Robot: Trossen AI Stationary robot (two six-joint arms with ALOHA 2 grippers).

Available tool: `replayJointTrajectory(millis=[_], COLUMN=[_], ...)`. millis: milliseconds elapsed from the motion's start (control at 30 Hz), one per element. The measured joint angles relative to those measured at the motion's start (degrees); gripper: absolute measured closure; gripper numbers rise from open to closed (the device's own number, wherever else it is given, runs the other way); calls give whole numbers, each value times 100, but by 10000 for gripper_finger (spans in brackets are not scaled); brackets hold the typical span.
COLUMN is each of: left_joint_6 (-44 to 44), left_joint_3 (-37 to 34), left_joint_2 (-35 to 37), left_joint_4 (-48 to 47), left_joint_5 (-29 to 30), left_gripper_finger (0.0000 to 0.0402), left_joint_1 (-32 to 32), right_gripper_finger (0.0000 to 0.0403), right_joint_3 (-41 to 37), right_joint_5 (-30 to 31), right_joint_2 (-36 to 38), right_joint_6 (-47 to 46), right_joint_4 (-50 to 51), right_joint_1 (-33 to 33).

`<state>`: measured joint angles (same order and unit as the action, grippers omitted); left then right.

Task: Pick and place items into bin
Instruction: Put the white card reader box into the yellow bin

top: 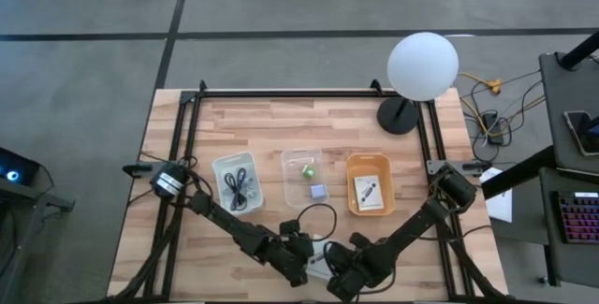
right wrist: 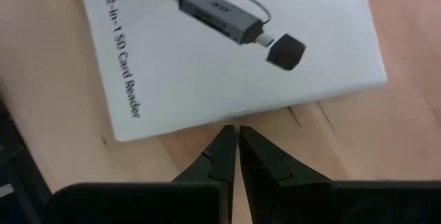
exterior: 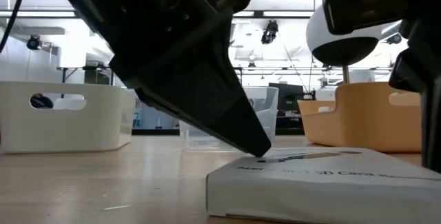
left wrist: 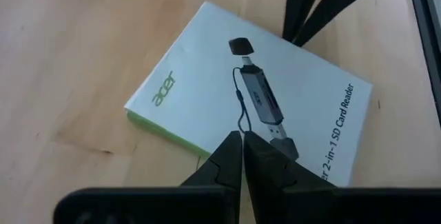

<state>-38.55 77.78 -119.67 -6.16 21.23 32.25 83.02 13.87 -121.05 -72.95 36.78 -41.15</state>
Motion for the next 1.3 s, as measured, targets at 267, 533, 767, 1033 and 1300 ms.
replayJointTrajectory(millis=[267, 533, 767, 1033, 1300], left_joint_6=[-308, -328, -624, -938, -1134], left_joint_3=[-382, -511, -742, -996, -1084], left_joint_2=[46, 36, 22, 21, 251], left_joint_4=[115, 68, 62, 69, 269], left_joint_5=[-204, -274, -380, -420, -102], left_gripper_finger=[402, 402, 402, 402, 402], left_joint_1=[3, 11, 49, 110, 223], right_gripper_finger=[390, 389, 337, 254, 215], right_joint_3=[17, 385, 809, 776, 756], right_joint_5=[22, 428, 448, 438, 546], right_joint_2=[25, 54, 70, -78, -289], right_joint_6=[11, 856, 3399, 5423, 4355], right_joint_4=[-27, -17, 706, 568, 328], right_joint_1=[-7, -50, -134, -117, 286])
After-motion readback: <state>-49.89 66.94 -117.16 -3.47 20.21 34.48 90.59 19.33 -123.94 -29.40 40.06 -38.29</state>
